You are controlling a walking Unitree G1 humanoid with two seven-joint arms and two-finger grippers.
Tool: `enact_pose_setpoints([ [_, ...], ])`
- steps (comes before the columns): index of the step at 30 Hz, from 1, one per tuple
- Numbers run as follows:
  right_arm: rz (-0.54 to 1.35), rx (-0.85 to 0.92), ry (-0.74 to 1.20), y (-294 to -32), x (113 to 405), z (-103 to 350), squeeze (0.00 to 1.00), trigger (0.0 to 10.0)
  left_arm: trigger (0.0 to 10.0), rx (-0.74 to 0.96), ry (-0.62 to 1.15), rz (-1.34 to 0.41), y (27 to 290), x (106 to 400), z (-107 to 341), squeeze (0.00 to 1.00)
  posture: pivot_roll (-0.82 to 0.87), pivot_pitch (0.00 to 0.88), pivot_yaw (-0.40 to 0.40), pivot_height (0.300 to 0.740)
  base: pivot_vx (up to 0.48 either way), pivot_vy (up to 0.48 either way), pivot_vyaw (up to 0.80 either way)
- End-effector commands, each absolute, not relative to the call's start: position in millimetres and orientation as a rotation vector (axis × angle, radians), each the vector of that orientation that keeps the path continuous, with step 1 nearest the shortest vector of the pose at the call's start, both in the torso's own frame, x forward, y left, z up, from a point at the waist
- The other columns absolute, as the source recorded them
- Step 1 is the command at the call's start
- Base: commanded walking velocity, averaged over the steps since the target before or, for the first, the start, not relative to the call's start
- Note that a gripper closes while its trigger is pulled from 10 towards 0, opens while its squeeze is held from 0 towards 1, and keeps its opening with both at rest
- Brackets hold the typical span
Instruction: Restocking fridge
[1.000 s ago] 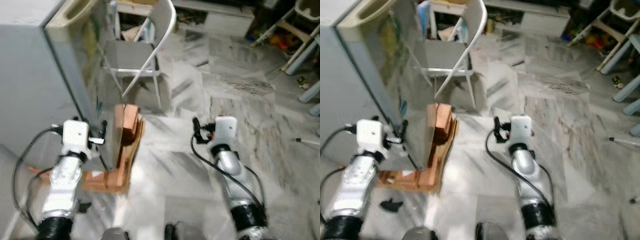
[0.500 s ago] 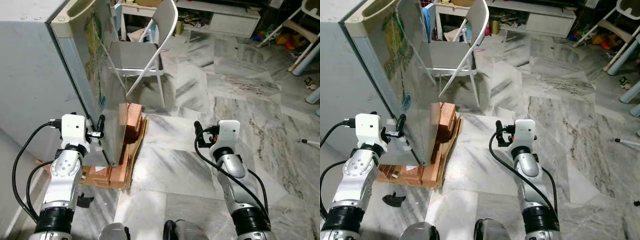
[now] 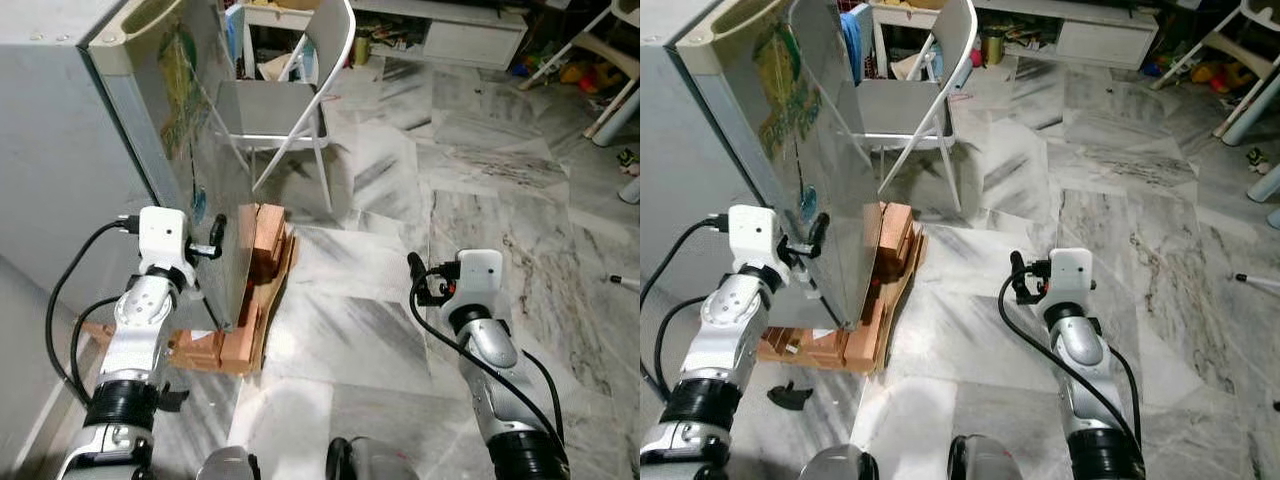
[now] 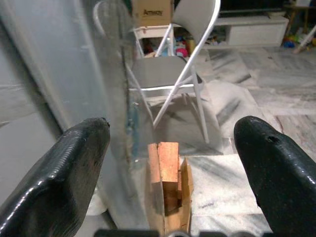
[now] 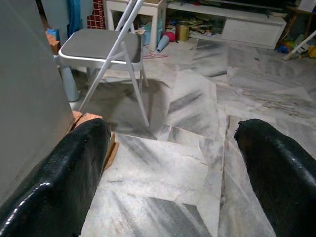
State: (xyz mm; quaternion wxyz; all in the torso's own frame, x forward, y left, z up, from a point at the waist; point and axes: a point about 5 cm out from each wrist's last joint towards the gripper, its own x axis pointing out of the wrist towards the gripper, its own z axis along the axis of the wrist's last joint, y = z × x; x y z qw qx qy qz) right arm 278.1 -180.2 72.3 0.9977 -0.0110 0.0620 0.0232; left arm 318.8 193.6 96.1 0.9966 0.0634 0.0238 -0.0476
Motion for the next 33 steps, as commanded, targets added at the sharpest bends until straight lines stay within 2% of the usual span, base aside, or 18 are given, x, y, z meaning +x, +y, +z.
enact_pose_setpoints([
  [1, 0.036, -0.018, 0.126, -183, 276, 74, 0.0, 10.0, 10.0, 0.149, 0.053, -0.079, 195, 323, 96, 0.0, -0.01, 0.082, -0.044, 0.74, 0.0, 0.0, 0.0],
  [16, 0.044, -0.022, 0.139, -182, 272, 75, 0.0, 10.0, 10.0, 0.201, 0.087, 0.059, 216, 332, 99, 0.0, -0.01, 0.092, -0.042, 0.74, 0.0, 0.0, 0.0],
  [22, 0.046, -0.022, 0.145, -182, 271, 74, 0.0, 10.0, 10.0, 0.196, 0.087, 0.025, 213, 333, 99, 0.0, 0.0, 0.094, -0.044, 0.74, 0.0, 0.0, 0.0],
  [33, 0.056, -0.009, 0.143, -177, 270, 76, 0.0, 10.0, 10.0, 0.201, 0.082, 0.053, 208, 357, 113, 0.0, 0.0, 0.094, -0.04, 0.74, 0.0, 0.0, 0.0],
])
